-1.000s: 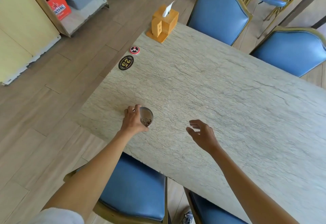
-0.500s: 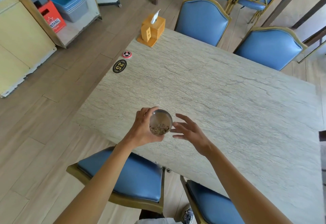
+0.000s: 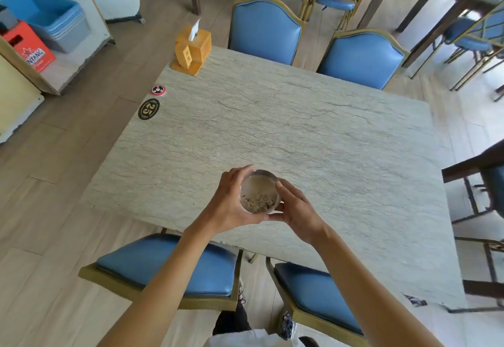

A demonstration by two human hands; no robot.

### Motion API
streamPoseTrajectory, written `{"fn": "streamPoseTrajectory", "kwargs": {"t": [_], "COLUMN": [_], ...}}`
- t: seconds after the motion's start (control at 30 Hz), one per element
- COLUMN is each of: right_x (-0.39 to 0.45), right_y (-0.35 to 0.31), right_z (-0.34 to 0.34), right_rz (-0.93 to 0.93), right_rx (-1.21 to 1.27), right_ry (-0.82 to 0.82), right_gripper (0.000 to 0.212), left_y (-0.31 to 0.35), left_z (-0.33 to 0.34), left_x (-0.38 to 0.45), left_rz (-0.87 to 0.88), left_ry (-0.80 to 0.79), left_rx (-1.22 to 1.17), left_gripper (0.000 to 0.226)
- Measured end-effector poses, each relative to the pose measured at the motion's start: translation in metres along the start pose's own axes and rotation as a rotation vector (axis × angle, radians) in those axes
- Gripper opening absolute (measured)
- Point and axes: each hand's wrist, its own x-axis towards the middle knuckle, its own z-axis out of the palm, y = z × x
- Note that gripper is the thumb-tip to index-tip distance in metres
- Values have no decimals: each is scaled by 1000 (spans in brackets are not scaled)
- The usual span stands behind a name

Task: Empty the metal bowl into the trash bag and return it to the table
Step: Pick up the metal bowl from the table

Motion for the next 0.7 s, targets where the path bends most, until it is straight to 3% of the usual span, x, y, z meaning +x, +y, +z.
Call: {"fn": "streamPoseTrajectory", "kwargs": {"t": [0.33, 0.7], "right_x": [-54, -150], "right_y": [17, 24], "right_z": [-43, -147], "right_rz": [3, -89], "right_rx": [278, 423], "right_ry": [88, 140], "right_gripper": [57, 54], "left_y": [56, 154], "left_z": [48, 137], "left_x": [-2, -22], "left_rz": [50, 97], "left_ry": [-116, -227], "left_rx": [-30, -34], "left_gripper": [111, 122]}}
